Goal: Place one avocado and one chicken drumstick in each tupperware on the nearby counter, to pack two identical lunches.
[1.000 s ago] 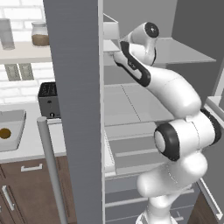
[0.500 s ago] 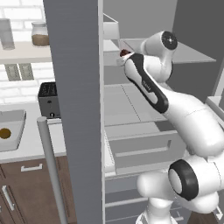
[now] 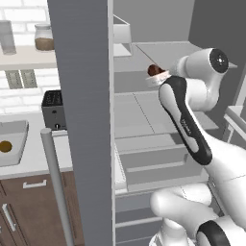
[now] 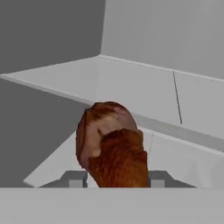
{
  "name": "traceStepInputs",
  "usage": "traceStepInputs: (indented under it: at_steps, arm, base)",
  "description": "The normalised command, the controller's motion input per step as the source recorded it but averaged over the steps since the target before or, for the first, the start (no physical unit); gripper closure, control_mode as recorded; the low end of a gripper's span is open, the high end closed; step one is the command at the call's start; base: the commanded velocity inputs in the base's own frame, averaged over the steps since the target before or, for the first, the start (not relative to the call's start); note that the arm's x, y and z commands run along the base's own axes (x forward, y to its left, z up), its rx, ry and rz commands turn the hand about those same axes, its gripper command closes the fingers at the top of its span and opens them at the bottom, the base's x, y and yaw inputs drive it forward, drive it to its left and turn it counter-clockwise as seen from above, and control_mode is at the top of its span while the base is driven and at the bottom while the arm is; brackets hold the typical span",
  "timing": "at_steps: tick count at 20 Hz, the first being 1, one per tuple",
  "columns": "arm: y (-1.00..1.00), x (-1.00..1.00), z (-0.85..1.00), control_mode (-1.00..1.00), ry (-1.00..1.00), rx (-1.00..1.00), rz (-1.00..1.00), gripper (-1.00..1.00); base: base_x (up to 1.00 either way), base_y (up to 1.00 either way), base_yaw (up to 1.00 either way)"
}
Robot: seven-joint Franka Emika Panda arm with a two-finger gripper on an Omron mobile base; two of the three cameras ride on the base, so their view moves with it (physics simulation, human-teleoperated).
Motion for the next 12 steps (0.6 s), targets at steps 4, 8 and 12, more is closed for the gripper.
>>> traceStepInputs:
  at_steps: [4,8,12]
  arm:
    - [-0.13,-0.89,-0.04,-1.00,0.01,-0.02,0.00,1.00]
    - [0.00,-0.63,-0.11,-1.00,0.08,-0.06,0.00,1.00]
    - [-0.03,-0.53,-0.14,-1.00,0.14,-0.06,0.00,1.00]
  base:
    - [0.00,0.00,0.00]
    - [0.00,0.00,0.00]
    - [0.00,0.00,0.00]
